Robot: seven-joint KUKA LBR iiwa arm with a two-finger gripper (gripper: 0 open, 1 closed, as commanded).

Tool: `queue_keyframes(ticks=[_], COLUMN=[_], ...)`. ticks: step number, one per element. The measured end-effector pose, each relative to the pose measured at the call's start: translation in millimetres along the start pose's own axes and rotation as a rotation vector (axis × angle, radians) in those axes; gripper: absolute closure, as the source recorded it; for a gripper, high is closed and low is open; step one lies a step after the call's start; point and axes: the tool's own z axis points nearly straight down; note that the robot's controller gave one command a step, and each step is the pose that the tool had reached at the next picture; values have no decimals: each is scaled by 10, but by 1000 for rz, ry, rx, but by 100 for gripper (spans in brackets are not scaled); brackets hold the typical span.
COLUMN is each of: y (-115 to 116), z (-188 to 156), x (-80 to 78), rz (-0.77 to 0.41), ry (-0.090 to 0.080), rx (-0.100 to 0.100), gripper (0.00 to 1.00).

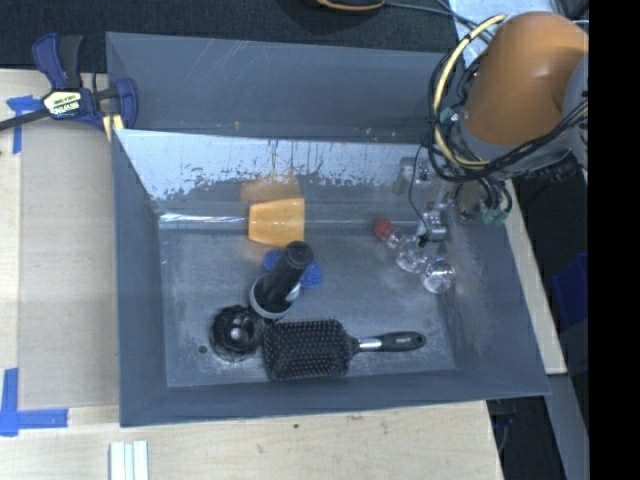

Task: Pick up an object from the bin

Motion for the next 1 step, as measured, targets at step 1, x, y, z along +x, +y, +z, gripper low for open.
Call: queue_keyframes(ticks=[1], y=[2], z=[-50], x=[-17], rz=[-2], ry=[-9], rx=[1], gripper=[0])
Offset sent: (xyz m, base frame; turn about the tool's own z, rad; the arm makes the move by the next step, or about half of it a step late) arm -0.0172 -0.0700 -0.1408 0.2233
